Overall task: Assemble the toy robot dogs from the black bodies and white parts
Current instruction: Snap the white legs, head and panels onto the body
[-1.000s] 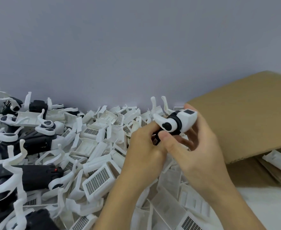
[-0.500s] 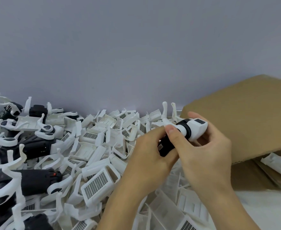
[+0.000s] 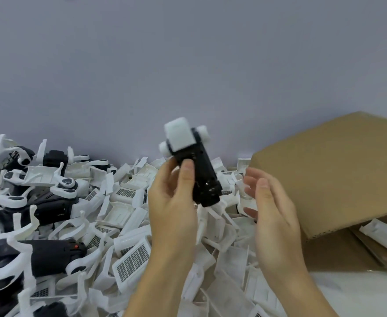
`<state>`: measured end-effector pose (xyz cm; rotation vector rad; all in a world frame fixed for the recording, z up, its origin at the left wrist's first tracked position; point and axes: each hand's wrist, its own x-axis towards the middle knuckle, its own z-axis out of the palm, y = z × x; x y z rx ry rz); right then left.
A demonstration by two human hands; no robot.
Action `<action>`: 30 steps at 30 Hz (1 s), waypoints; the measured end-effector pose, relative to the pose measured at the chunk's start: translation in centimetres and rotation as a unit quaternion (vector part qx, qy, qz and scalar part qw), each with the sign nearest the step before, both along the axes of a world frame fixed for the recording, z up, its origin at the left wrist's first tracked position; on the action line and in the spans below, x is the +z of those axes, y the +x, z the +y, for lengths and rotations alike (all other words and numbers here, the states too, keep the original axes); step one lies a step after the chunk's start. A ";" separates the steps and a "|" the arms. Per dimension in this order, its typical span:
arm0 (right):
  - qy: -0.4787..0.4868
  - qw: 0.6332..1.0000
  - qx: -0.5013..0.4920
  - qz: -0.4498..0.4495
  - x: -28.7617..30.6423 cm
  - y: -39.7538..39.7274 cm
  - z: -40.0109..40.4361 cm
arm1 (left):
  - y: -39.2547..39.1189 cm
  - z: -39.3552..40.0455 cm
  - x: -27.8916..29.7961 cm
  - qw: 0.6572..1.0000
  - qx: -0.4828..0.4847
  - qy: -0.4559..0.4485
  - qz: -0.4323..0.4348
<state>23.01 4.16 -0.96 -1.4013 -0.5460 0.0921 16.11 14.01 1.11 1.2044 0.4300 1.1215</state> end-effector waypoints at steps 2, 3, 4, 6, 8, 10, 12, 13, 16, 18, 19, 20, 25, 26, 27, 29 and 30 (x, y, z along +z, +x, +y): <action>-0.036 0.999 0.009 0.023 -0.1 0.3 0.0 | -0.2 0.4 0.4 0.996 0.003 -0.090 0.001; -0.058 0.998 0.020 0.033 -0.1 0.2 0.1 | -0.2 0.4 0.6 0.991 0.002 -0.133 -0.003; -0.077 0.995 0.033 0.044 -0.2 0.2 0.3 | -0.3 0.4 0.8 0.984 -0.011 -0.175 -0.022; -0.111 0.990 0.068 0.060 -0.4 -0.1 0.5 | -0.6 0.3 1.1 0.966 -0.069 -0.238 -0.079; -0.143 0.982 0.104 0.060 -0.4 -0.4 0.7 | -0.8 0.1 1.3 0.956 -0.117 -0.249 -0.104; -0.159 0.976 0.141 0.053 -0.4 -0.6 0.8 | -0.8 -0.1 1.4 0.956 -0.132 -0.240 -0.102; -0.155 0.969 0.181 0.068 -0.2 -0.9 0.7 | -0.6 -0.4 1.7 0.962 -0.133 -0.223 -0.088; -0.145 0.966 0.200 0.080 -0.1 -1.0 0.7 | -0.6 -0.5 1.7 0.963 -0.131 -0.219 -0.085; -0.104 0.962 0.231 0.098 -0.1 -1.1 0.8 | -0.6 -0.2 1.5 0.954 -0.157 -0.242 -0.086; -0.075 0.963 0.236 0.105 -0.1 -1.1 0.7 | -0.7 -0.1 1.3 0.951 -0.176 -0.242 -0.075; -0.065 0.963 0.239 0.107 0.0 -1.1 0.6 | -0.7 0.0 1.1 0.952 -0.177 -0.239 -0.073; -0.058 0.962 0.244 0.108 -0.1 -1.1 0.6 | -0.6 0.0 1.0 0.953 -0.177 -0.236 -0.071; -0.033 0.959 0.260 0.111 0.0 -1.6 0.5 | -0.5 0.1 0.7 0.967 -0.147 -0.196 -0.067; -0.029 0.959 0.263 0.103 0.1 -1.7 0.6 | -0.6 0.1 0.6 0.968 -0.146 -0.191 -0.069; -0.029 0.960 0.262 0.099 0.2 -1.8 0.6 | -0.6 0.1 0.5 0.969 -0.147 -0.188 -0.066; -0.028 0.964 0.246 0.099 0.2 -1.9 0.8 | -0.7 0.0 0.4 0.972 -0.151 -0.176 -0.046; -0.030 0.965 0.237 0.103 0.0 -1.8 0.9 | -0.7 0.0 0.4 0.973 -0.153 -0.169 -0.037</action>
